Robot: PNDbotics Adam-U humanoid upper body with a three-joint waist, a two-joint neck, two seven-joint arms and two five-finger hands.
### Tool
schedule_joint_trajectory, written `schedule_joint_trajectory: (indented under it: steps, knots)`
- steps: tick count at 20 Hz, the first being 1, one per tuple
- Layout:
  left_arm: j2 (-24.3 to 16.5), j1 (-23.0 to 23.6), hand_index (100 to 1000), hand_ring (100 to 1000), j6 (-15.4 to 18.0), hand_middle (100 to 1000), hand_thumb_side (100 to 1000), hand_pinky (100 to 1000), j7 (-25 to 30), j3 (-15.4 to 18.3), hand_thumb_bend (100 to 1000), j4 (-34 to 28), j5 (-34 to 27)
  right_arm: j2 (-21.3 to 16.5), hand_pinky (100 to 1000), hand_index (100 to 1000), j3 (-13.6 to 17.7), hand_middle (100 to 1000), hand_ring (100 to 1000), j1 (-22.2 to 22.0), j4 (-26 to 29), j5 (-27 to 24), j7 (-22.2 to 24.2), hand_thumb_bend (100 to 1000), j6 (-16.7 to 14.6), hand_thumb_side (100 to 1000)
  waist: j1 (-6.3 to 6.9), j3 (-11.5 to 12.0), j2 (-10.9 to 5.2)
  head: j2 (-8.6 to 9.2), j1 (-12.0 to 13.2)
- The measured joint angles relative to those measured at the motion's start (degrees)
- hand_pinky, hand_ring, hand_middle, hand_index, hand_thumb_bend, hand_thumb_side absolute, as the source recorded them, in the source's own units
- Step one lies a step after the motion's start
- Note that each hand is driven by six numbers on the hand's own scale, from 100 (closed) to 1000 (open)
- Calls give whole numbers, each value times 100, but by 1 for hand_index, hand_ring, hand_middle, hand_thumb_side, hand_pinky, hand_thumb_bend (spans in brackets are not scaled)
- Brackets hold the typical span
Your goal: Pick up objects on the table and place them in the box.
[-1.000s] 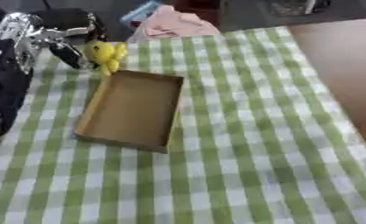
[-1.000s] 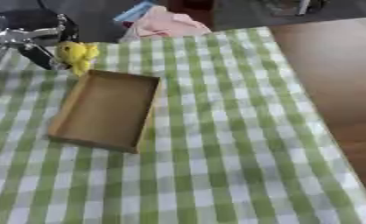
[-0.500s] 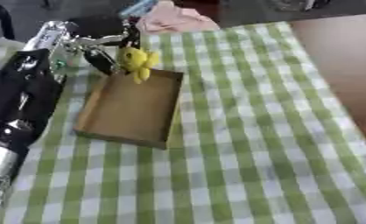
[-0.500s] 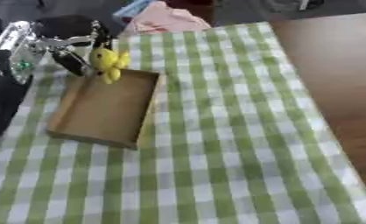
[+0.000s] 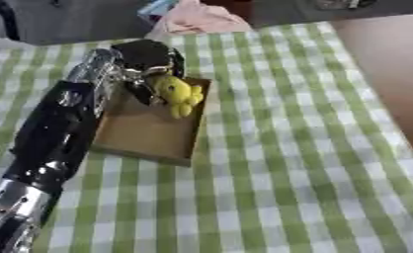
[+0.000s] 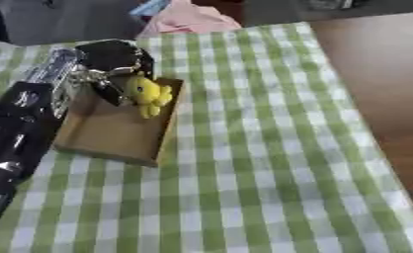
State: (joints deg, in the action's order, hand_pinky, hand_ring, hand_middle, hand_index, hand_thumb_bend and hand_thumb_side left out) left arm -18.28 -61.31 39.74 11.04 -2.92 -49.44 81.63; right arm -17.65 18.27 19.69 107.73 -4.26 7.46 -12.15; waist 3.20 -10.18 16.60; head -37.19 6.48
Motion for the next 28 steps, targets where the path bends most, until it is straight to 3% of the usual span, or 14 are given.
schedule_joint_trajectory:
  steps: [5, 7, 8, 10, 13, 14, 17, 21, 24, 28]
  knots:
    - [21, 45, 657, 542, -46, 599, 100, 347, -312, 0, 427, 65, 477, 23, 709, 871, 0, 552, 637, -3, 0, 0, 5, 100, 5, 669, -12, 10, 1, 1, 1]
    - [23, 81, 754, 648, -49, 698, 287, 509, -354, -1, 472, 92, 602, 23, 709, 871, 0, 552, 637, -5, 0, 0, 5, 100, 5, 669, -12, 21, 1, 1, 1]
    - [23, 85, 820, 739, -50, 766, 405, 586, -354, -1, 547, 96, 650, 23, 709, 871, 0, 552, 638, -5, 0, 0, 5, 100, 5, 669, -14, 32, 2, 2, 2]
    - [22, 92, 907, 839, -51, 853, 531, 726, -331, -16, 711, 93, 766, 23, 709, 871, 0, 552, 637, -6, 0, 0, 5, 100, 5, 669, -19, 34, 3, 4, 3]
    - [19, 105, 951, 908, 16, 897, 575, 828, -253, -52, 958, 52, 1003, 23, 709, 870, 0, 552, 638, -9, 0, 0, 5, 100, 5, 668, -24, 35, 3, 30, 12]
    - [17, 112, 952, 913, 54, 899, 612, 832, -239, -59, 966, 34, 1085, 23, 709, 870, 0, 552, 638, -9, 0, 0, 5, 100, 5, 669, -24, 35, 3, 42, 14]
    - [7, 114, 951, 914, 187, 897, 637, 823, -231, -47, 946, 5, 1250, 23, 709, 870, 0, 552, 638, -11, 0, 0, 4, 100, 6, 669, -25, 35, -1, 45, 14]
    - [-66, 128, 931, 893, 339, 874, 655, 775, -227, 35, 821, -15, 1138, 23, 709, 870, 1, 552, 638, -23, 0, 0, 1, 100, 9, 669, -25, 37, -4, 45, 3]
    - [-175, 129, 900, 855, 423, 840, 673, 700, -163, 127, 687, -105, 715, 23, 709, 870, 2, 552, 638, -42, 1, 0, -8, 100, 17, 669, -24, 42, -16, 45, -15]
    - [-330, 101, 883, 829, 543, 823, 681, 641, 185, 268, 573, -308, -292, 23, 709, 869, 2, 552, 638, -55, 11, 0, -24, 100, 32, 669, -22, 45, -54, 45, -57]
